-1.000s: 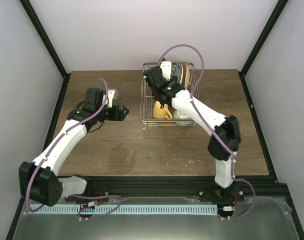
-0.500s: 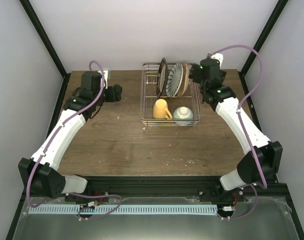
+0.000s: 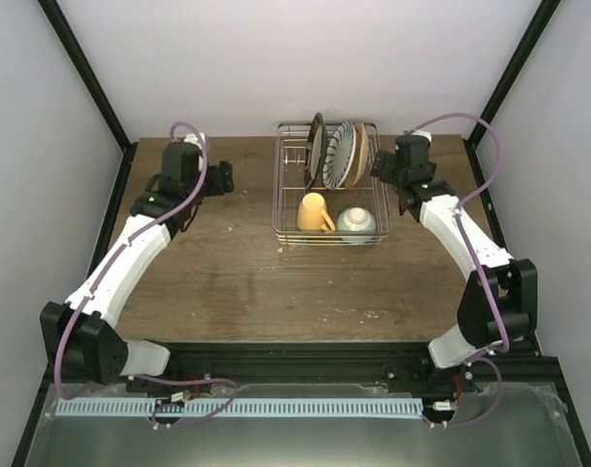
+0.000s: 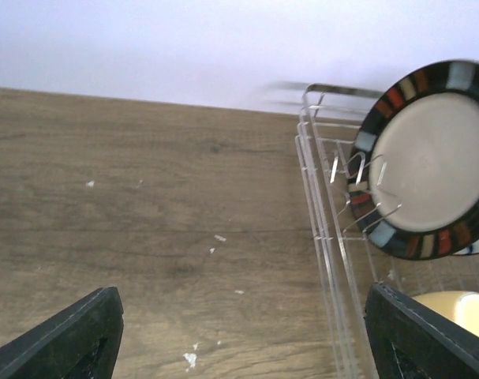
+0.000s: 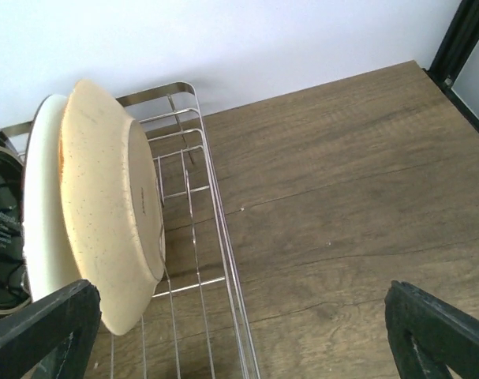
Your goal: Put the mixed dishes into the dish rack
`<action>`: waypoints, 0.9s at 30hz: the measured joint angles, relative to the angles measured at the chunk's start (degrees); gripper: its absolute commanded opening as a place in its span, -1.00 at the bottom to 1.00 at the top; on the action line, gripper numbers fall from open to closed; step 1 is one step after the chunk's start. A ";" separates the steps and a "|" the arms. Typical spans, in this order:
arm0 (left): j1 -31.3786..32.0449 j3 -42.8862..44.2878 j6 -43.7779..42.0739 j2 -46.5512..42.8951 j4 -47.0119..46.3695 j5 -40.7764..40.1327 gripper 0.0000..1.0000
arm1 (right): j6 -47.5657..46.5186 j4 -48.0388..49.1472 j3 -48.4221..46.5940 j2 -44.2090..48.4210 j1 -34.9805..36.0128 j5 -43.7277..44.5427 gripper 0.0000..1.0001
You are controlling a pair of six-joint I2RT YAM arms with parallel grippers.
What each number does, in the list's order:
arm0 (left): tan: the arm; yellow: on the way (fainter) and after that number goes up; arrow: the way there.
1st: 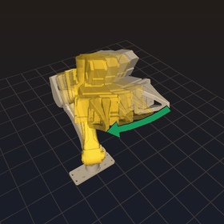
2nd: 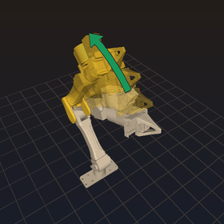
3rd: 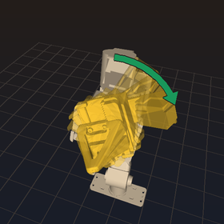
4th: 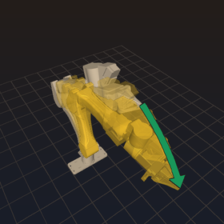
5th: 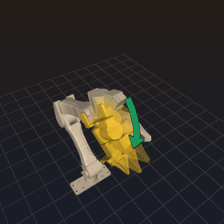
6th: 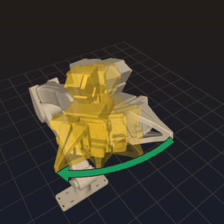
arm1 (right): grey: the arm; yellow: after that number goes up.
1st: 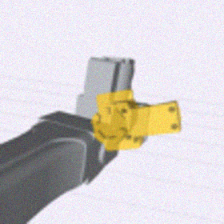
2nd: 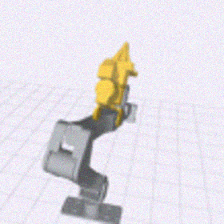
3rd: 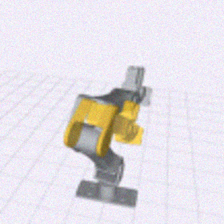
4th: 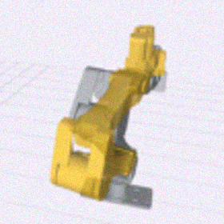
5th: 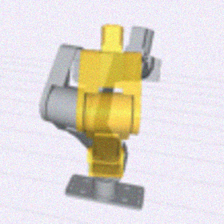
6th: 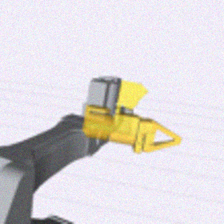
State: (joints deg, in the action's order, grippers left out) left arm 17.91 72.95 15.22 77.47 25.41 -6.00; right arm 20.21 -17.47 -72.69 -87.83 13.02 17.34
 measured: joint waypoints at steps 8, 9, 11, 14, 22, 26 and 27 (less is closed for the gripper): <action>-0.15 -14.23 -0.90 -0.79 -7.69 -4.72 0.97 | -0.90 7.30 8.57 -1.84 -4.68 -3.50 1.00; -0.26 -15.54 -0.83 -0.76 -8.04 -4.94 0.97 | -0.90 7.80 9.16 -2.78 -5.16 -3.87 1.00; -0.33 -17.09 -0.52 -0.57 -8.74 -5.29 0.97 | -1.01 8.48 10.19 -4.39 -5.84 -4.31 1.00; -0.37 -17.07 -0.37 0.35 -10.64 -5.60 0.97 | -1.18 9.27 11.28 -5.64 -5.88 -4.87 1.00; -0.37 -15.74 -0.42 3.32 -12.96 -5.75 0.96 | -1.57 12.09 12.00 -5.77 -6.03 -5.64 1.00; -0.37 -14.99 -0.42 3.69 -13.07 -5.75 0.96 | -1.79 12.50 12.00 -5.77 -6.54 -5.49 1.00; -0.37 -14.91 -0.42 3.76 -13.14 -5.75 0.96 | -1.90 12.59 12.00 -5.77 -6.80 -5.38 1.00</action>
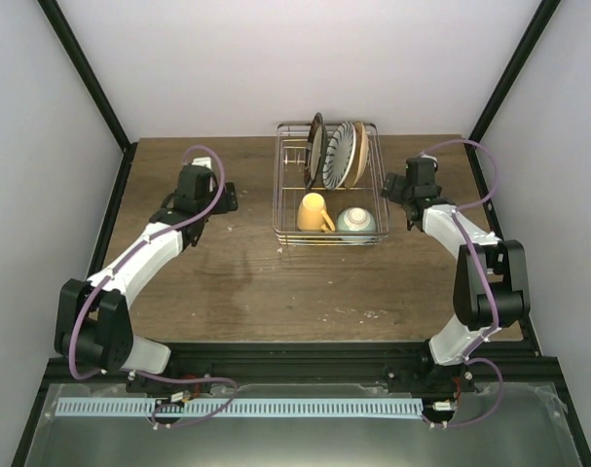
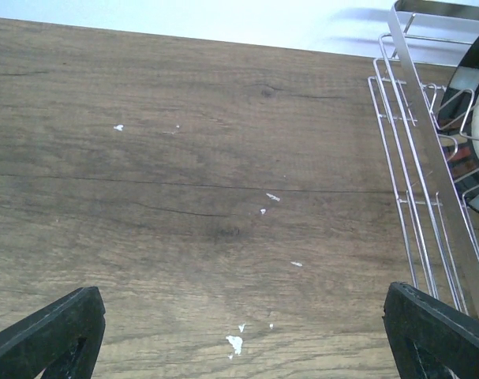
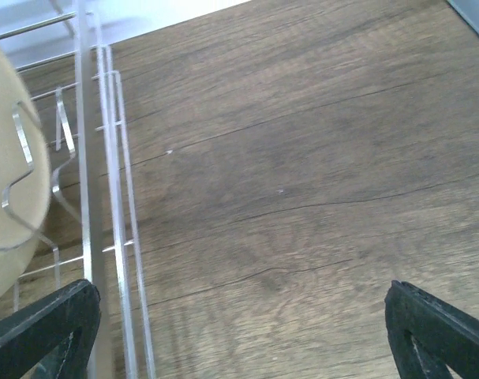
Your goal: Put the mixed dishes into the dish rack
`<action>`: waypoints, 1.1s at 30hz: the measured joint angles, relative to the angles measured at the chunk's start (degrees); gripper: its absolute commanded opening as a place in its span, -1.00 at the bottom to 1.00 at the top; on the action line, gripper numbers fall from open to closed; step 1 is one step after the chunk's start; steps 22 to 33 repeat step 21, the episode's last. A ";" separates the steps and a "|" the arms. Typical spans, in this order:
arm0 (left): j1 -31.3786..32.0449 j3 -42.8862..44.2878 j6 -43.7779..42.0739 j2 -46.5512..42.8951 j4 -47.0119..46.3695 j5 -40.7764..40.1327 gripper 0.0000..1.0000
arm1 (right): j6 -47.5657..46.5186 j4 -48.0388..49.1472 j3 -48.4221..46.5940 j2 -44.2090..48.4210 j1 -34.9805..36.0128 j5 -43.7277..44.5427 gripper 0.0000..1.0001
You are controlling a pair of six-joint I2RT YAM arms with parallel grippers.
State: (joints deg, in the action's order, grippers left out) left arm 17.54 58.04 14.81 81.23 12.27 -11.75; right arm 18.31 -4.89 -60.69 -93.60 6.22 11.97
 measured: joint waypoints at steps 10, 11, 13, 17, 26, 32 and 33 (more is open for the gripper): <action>0.00 0.04 -0.07 0.70 -0.22 0.24 0.96 | -1.33 1.64 0.00 -0.11 -8.98 -1.64 1.00; 0.00 0.04 -0.07 0.92 -0.24 0.33 0.96 | -1.68 1.99 0.04 -0.22 -9.09 -1.97 1.00; 0.00 0.04 -0.09 1.38 -0.24 0.44 0.96 | -2.23 2.95 0.55 -0.28 -9.03 -2.91 1.00; 0.00 0.04 -0.37 2.10 -0.24 0.48 0.96 | -2.71 3.72 1.51 -0.55 -8.87 -4.46 1.00; -0.02 0.90 -0.72 2.32 -0.22 0.61 0.95 | -2.95 4.07 1.57 -0.74 -8.87 -4.94 1.00; -0.02 0.90 -0.72 2.32 -0.22 0.61 0.95 | -2.95 4.07 1.57 -0.74 -8.87 -4.94 1.00; -0.02 0.90 -0.72 2.32 -0.22 0.61 0.95 | -2.95 4.07 1.57 -0.74 -8.87 -4.94 1.00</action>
